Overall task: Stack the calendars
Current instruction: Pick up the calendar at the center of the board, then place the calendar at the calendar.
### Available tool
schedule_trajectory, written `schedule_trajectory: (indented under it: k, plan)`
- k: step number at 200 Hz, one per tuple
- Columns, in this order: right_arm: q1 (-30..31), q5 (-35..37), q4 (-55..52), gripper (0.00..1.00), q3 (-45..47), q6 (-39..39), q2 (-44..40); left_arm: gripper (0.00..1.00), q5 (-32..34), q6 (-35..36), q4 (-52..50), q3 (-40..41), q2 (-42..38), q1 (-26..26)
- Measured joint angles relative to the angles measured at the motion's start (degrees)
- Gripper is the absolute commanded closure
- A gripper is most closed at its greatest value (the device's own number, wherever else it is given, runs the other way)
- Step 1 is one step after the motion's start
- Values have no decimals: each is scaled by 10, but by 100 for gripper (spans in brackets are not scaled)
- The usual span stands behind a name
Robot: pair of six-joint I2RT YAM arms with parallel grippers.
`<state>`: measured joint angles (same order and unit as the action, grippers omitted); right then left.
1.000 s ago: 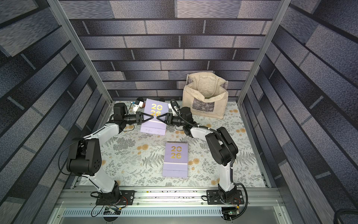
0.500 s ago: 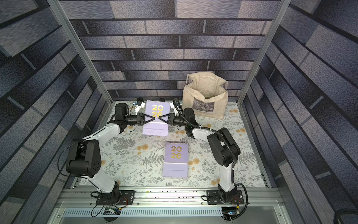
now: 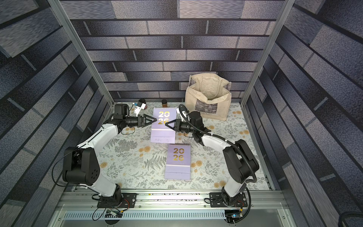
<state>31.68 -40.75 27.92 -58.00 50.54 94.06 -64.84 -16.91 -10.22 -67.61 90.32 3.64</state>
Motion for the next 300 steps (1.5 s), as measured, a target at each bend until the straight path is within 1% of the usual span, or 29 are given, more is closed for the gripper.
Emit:
schedule_trajectory:
  k: [27,49,77,117,163,202,229,300]
  plan:
    - [0,35,-137,100,20,-70,-76,0,94,24,-30,-7,-36,3]
    - [0,51,-224,100,34,-112,-133,0,155,25,-14,19,-75,17]
    - [1,54,-290,100,75,-134,-188,0,197,15,42,87,-115,35]
    - [9,57,-342,100,159,-129,-220,0,234,9,101,169,-124,74]
    - [25,60,-349,100,237,-89,-276,0,255,9,138,219,-151,104]
    - [37,69,-316,100,280,-45,-310,0,271,8,165,239,-161,122]
    - [40,79,-303,100,294,-23,-317,0,280,8,174,250,-164,132]
    - [57,83,-262,100,308,16,-318,0,303,-1,203,282,-202,144]
